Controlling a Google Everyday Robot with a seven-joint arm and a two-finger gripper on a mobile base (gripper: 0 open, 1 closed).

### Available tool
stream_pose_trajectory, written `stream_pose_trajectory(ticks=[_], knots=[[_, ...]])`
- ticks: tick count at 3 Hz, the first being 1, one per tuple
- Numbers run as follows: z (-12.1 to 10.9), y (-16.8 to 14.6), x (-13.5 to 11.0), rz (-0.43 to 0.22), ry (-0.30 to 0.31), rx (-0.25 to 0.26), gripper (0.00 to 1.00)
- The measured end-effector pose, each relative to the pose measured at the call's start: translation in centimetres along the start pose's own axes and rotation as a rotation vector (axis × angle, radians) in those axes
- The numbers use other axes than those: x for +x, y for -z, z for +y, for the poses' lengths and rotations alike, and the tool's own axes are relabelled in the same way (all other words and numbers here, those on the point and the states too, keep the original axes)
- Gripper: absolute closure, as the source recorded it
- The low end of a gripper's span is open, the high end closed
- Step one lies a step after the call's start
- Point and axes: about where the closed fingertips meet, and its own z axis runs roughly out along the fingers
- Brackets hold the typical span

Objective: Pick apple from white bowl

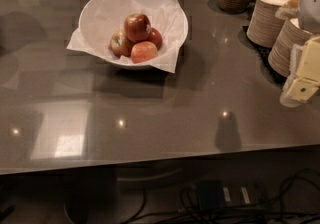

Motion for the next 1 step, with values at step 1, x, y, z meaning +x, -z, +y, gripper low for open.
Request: stream_pose_trajectory(ticks=[1], knots=[[0.0, 0.0, 0.0, 0.0, 0.0, 0.0, 0.0]])
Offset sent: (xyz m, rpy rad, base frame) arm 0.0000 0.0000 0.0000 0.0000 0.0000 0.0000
